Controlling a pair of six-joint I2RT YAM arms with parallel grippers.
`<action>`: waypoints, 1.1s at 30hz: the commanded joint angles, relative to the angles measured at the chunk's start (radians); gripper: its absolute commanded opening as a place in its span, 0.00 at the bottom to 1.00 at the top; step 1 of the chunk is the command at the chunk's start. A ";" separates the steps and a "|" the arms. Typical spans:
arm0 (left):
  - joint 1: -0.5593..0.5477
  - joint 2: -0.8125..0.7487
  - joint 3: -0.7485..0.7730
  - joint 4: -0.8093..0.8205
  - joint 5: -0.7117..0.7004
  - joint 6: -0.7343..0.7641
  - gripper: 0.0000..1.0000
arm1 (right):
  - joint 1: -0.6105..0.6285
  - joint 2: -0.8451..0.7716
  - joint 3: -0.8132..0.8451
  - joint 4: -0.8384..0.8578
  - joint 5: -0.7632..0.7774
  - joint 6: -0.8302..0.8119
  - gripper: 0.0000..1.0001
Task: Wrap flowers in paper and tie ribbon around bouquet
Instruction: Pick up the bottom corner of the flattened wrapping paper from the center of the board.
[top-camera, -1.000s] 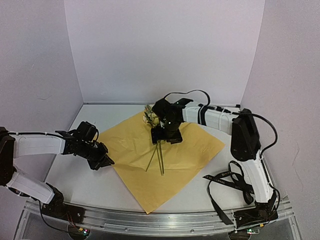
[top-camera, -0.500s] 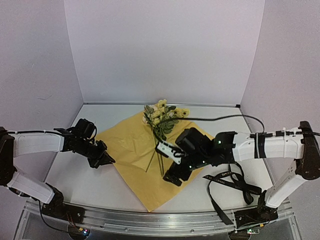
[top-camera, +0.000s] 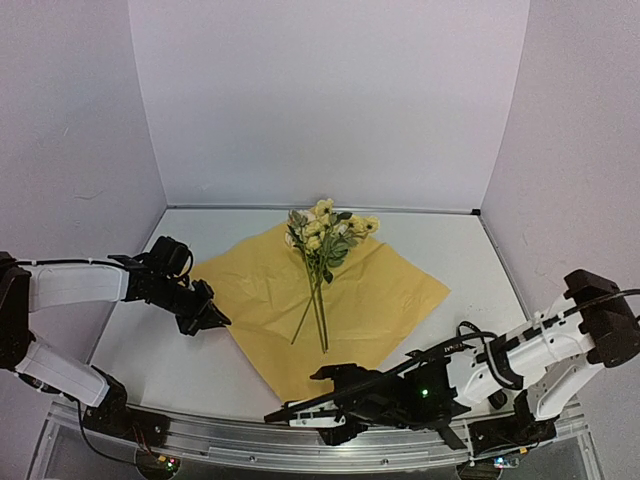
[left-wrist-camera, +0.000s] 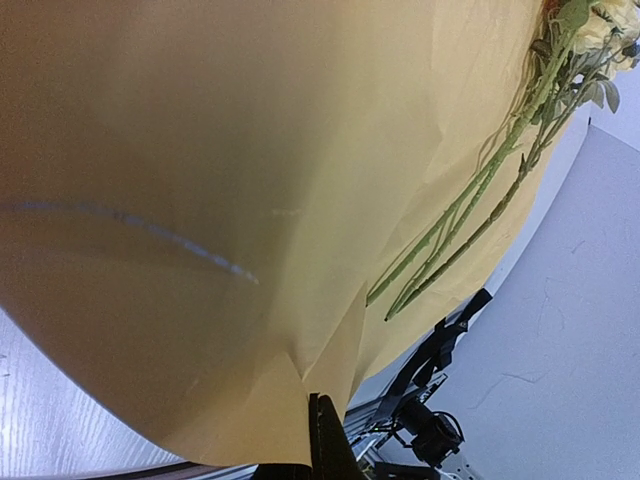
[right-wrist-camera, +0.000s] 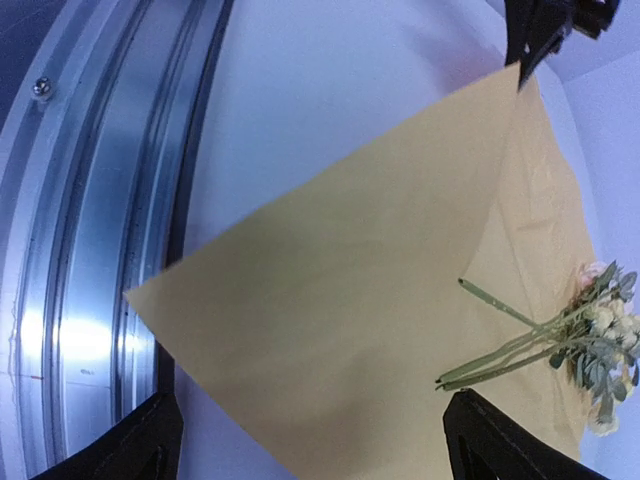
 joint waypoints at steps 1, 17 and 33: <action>0.018 -0.004 0.028 -0.024 0.020 0.027 0.00 | 0.072 0.097 0.042 0.151 0.161 -0.158 0.93; 0.043 -0.033 0.002 -0.055 0.012 0.056 0.00 | 0.098 0.232 0.151 0.225 0.340 -0.231 0.26; 0.043 -0.285 -0.055 -0.141 -0.166 0.107 0.50 | 0.067 0.065 0.495 -0.662 -0.040 0.133 0.00</action>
